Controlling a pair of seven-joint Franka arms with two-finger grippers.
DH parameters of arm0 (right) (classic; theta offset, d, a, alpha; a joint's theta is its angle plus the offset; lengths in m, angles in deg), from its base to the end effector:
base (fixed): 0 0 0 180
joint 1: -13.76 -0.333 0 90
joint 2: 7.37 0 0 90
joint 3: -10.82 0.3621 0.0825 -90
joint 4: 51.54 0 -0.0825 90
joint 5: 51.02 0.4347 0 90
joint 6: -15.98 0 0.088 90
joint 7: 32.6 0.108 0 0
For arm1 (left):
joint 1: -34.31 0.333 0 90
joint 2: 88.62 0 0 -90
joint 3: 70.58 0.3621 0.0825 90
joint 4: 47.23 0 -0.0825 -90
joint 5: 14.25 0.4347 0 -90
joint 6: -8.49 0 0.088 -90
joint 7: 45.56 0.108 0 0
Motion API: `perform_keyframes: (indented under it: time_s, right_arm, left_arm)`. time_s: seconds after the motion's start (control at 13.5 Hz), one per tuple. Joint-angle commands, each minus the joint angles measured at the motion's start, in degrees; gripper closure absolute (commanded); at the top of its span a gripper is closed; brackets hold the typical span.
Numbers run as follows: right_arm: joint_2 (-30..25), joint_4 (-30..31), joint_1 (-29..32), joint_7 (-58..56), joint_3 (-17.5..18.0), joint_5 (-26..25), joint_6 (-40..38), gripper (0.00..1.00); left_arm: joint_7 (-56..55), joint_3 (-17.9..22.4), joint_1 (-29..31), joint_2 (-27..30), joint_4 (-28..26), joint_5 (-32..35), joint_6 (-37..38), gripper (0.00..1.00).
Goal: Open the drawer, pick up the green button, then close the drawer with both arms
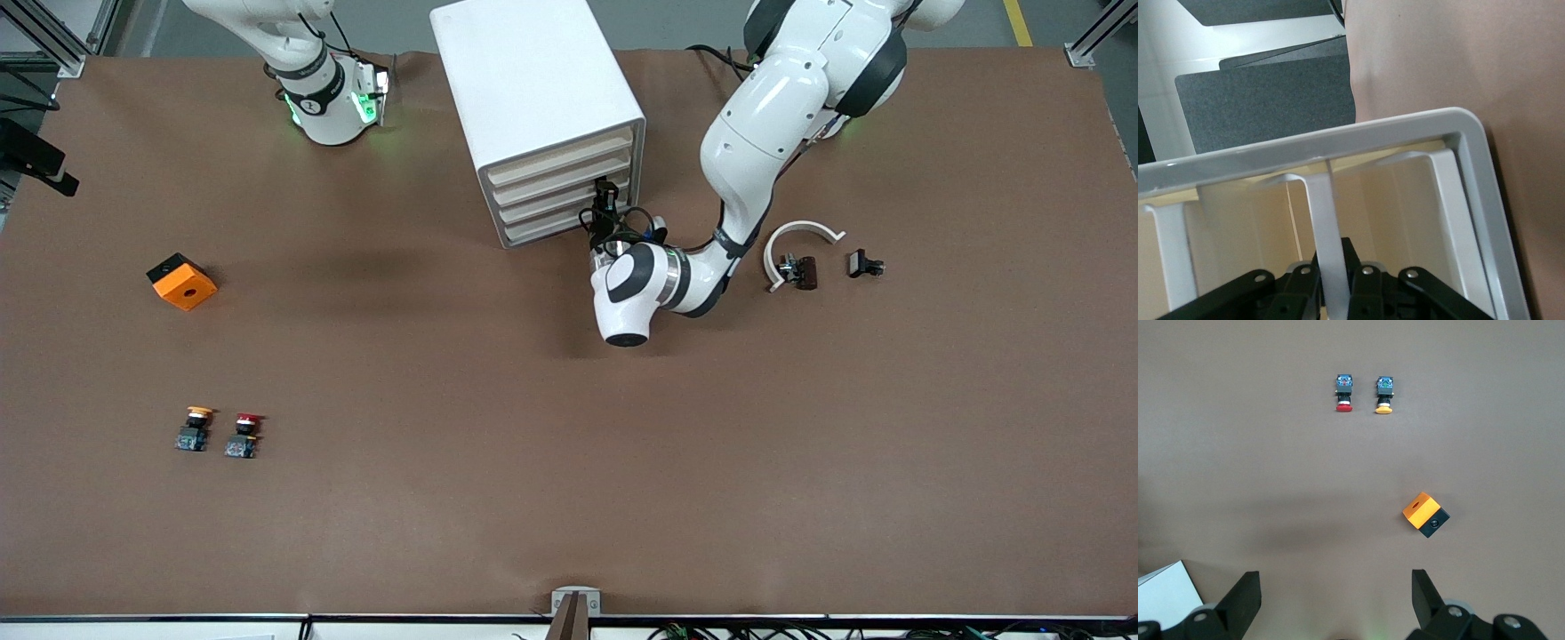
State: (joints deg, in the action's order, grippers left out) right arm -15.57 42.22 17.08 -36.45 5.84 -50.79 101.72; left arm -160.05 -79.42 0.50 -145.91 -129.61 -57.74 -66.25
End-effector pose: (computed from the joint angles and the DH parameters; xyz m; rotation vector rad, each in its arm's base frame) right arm 0.5393 -0.0825 0.7110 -3.1233 0.1195 -0.0068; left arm 0.4420 -0.5058 0.0955 -1.4021 -1.3381 1.2936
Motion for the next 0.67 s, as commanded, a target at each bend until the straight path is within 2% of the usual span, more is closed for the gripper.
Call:
perform_keyframes:
  time_s: [0.0, 0.3, 0.59]
  right_arm:
    - [-1.4, 1.3, 0.2, -0.4, 0.0, 0.3, 0.5, 0.00]
    - [-1.4, 1.3, 0.3, -0.4, 0.0, 0.3, 0.5, 0.00]
    - [-1.4, 1.3, 0.3, -0.4, 0.0, 0.3, 0.5, 0.00]
  left_arm:
    - [1.4, 0.0, 0.6, -0.1, -0.3, -0.6, -1.3, 0.98]
    - [1.7, 0.4, 3.1, -0.1, -0.1, -0.5, -1.6, 0.96]
    - [1.6, 0.6, 8.5, -0.2, 0.0, -0.6, -3.5, 0.93]
